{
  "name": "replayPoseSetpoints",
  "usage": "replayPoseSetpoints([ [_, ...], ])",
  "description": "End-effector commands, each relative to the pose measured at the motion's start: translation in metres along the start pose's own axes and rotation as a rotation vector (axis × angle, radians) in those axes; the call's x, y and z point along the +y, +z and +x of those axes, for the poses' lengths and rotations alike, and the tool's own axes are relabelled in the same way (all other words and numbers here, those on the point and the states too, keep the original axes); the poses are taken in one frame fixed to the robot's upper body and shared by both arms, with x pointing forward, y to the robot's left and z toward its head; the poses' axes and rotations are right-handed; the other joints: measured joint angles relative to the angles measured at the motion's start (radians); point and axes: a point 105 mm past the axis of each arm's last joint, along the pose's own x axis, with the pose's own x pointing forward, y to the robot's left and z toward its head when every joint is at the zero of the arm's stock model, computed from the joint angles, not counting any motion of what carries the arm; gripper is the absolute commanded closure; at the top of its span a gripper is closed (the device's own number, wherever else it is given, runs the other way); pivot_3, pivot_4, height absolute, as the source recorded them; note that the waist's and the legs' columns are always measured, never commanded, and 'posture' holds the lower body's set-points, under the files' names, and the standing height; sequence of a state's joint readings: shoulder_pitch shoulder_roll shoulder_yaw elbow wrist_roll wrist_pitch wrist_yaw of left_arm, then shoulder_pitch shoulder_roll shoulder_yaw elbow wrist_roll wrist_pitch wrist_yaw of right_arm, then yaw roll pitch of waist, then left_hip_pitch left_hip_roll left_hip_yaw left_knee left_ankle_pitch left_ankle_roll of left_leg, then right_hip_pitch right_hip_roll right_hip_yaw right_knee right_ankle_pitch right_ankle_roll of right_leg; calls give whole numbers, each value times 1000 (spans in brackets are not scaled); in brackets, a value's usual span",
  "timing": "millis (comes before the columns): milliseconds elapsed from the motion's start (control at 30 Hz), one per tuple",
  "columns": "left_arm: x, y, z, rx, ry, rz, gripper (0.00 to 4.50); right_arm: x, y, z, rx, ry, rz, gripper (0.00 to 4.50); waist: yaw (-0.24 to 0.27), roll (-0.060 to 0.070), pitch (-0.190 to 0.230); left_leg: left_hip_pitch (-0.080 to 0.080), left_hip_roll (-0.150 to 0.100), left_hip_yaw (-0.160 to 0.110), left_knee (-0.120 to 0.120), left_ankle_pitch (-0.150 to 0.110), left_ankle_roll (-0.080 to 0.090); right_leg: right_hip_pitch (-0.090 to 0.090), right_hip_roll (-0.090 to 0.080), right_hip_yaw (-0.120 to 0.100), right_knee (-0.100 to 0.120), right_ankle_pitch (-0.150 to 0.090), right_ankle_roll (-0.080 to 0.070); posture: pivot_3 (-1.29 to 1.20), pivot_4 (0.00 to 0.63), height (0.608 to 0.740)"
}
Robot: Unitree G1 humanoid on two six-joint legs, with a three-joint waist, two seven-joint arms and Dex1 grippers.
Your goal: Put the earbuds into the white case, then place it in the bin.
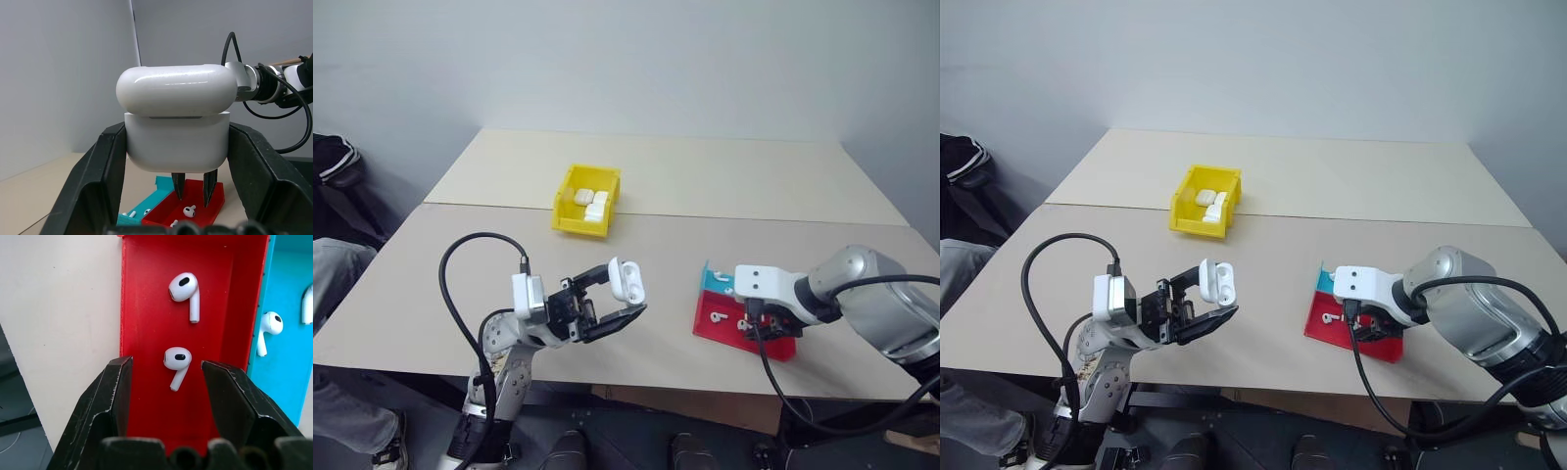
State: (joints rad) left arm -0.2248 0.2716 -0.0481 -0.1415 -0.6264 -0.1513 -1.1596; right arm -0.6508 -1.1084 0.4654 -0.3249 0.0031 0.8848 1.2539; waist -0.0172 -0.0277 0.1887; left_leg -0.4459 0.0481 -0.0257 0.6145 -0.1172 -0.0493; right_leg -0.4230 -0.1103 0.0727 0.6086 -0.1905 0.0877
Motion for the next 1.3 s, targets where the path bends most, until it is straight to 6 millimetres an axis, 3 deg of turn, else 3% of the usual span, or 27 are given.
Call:
replayPoseSetpoints([
  [33,-3,6,4,-12,-16,29,1730,-10,0,-2,14,-56,1,1790,0,0,0,0,0,0,0,0,0,0,0,0,0,0,0,0,150,740],
  [1167,-8,1,-1,55,-23,18,1730,-12,-2,18,42,-21,-4,1790,-3,0,0,0,0,0,-1,0,0,-1,0,0,-1,0,0,0,150,740],
  [1233,-8,1,-1,59,-23,16,1730,-12,-1,18,37,-18,-4,2375,-3,0,0,0,0,0,-1,0,0,-1,0,0,-1,0,0,0,150,740],
  [1300,-8,0,-1,62,-23,15,1730,-12,-1,18,36,-17,-7,2375,-3,0,0,0,0,0,-2,0,0,-1,0,0,-1,0,0,0,150,740],
])
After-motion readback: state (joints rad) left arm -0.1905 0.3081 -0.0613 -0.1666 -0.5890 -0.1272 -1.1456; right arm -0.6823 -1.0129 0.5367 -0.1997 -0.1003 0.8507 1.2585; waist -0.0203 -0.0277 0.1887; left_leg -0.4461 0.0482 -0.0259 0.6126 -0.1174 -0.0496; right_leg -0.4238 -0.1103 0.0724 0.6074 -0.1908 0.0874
